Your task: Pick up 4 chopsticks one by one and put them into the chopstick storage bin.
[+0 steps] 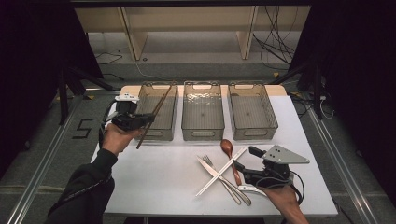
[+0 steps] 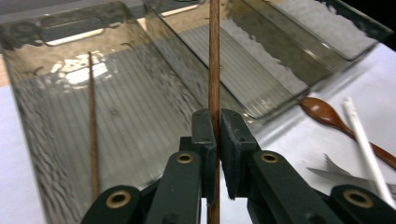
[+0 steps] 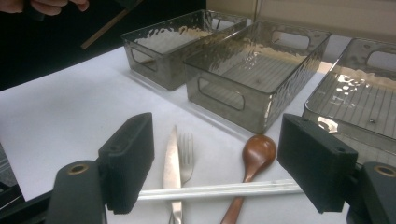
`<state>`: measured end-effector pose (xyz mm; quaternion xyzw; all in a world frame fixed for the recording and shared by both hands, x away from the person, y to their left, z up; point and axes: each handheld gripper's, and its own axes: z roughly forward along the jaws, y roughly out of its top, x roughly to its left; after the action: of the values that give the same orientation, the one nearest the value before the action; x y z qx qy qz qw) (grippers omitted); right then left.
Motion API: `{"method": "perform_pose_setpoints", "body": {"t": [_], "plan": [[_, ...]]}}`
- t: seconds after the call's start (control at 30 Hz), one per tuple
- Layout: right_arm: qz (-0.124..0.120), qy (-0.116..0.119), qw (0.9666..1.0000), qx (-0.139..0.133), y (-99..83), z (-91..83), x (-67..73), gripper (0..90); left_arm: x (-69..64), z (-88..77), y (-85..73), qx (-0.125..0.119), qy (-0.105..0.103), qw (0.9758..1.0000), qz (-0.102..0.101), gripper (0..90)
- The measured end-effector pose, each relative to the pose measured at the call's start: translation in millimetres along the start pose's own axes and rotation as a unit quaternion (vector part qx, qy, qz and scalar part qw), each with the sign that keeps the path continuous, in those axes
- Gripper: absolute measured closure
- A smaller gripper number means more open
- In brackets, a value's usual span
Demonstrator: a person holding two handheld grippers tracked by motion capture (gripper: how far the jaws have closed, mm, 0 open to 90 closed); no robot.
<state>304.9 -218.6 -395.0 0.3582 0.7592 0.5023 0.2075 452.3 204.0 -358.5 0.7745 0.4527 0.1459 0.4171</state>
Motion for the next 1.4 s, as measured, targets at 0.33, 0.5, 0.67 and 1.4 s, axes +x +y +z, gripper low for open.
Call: {"method": "perform_pose_setpoints", "body": {"t": [0.33, 0.5, 0.67, 1.4], "plan": [[0.000, 0.001, 1.0000, 0.000, 0.1, -0.1, 0.2, 28.0, 19.0, 5.9, 17.7, -0.018, 0.017, 0.9996, -0.009, 84.1], [0.000, 0.001, 1.0000, 0.000, 0.1, 0.1, -0.4, 27.9, 32.6, 11.3, 27.2, -0.025, 0.028, 0.9992, -0.016, 84.1], [-0.001, 0.004, 1.0000, 0.000, 0.2, 0.9, 0.1, 27.9, 43.1, 20.3, 34.3, -0.026, 0.038, 0.9988, -0.015, 84.0], [0.000, 0.008, 1.0000, 0.001, 0.2, 1.1, 0.4, 27.9, 70.2, 46.6, 37.3, -0.019, 0.065, 0.9973, -0.027, 84.0]]}}
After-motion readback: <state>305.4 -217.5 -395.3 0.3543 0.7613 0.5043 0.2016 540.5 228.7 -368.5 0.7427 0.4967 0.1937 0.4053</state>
